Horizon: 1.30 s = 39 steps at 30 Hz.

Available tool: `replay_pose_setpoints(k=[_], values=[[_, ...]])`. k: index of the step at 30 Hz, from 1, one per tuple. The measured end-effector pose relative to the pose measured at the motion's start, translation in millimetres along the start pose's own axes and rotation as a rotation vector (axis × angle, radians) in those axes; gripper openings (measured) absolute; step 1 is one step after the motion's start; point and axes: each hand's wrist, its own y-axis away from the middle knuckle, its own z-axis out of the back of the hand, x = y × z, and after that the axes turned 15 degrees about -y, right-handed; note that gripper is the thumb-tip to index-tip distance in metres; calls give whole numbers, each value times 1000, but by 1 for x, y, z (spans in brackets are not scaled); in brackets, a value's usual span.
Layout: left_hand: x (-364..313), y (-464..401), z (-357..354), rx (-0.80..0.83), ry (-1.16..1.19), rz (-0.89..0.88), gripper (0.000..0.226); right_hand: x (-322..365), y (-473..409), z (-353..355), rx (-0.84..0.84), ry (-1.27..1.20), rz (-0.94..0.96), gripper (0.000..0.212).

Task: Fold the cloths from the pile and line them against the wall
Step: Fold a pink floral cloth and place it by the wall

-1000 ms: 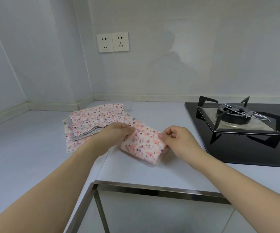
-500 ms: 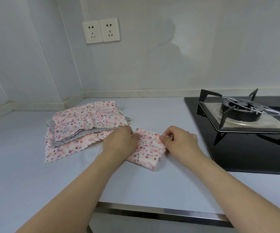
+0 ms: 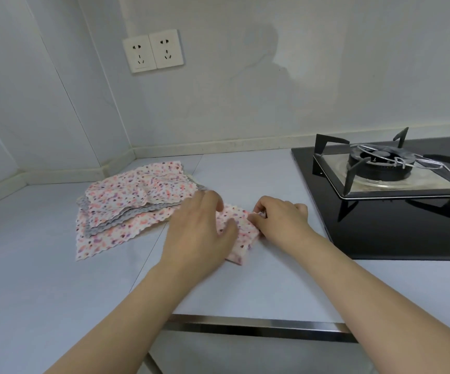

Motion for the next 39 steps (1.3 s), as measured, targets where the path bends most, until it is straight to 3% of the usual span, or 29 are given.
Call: replay_pose_setpoints(k=[4, 7, 9, 12, 19, 23, 25, 29, 31, 33, 35, 37, 39], values=[[-26, 23, -5, 133, -218, -46, 42, 0, 1, 1, 11, -10, 0, 12], [-28, 23, -6, 103, -308, -56, 26, 0, 2, 1, 11, 2, 7, 14], [-32, 23, -1, 146, -385, -67, 30, 0, 2, 0, 12, 12, 12, 16], [-41, 25, 2, 234, -316, 26, 18, -1, 3, -1, 3, 33, 28, 19], [-43, 35, -4, 319, -209, 151, 29, 0, 4, -1, 3, 54, 49, 21], [-32, 24, 4, 540, -49, 212, 37, 1, 6, -1, -9, 69, 42, 24], [-21, 18, 4, 518, 86, 247, 14, 0, 8, 0, -40, 108, 26, 30], [-5, 34, 0, 415, -114, 52, 21, 3, 10, 0, -65, 225, 11, 40], [0, 31, 1, 549, -55, 74, 32, 3, 10, 1, -31, 186, 31, 38], [5, 12, -5, 740, 31, 145, 26, 4, 9, 2, -5, 61, 55, 30], [19, 0, -4, 830, 162, 282, 22, 5, 9, 5, 14, -74, 56, 24], [17, -5, -9, 712, 263, 348, 33, 4, 8, 6, 17, -146, 53, 22], [10, 4, -4, 610, 202, 209, 24, 3, 8, 6, 5, -184, 43, 19]])
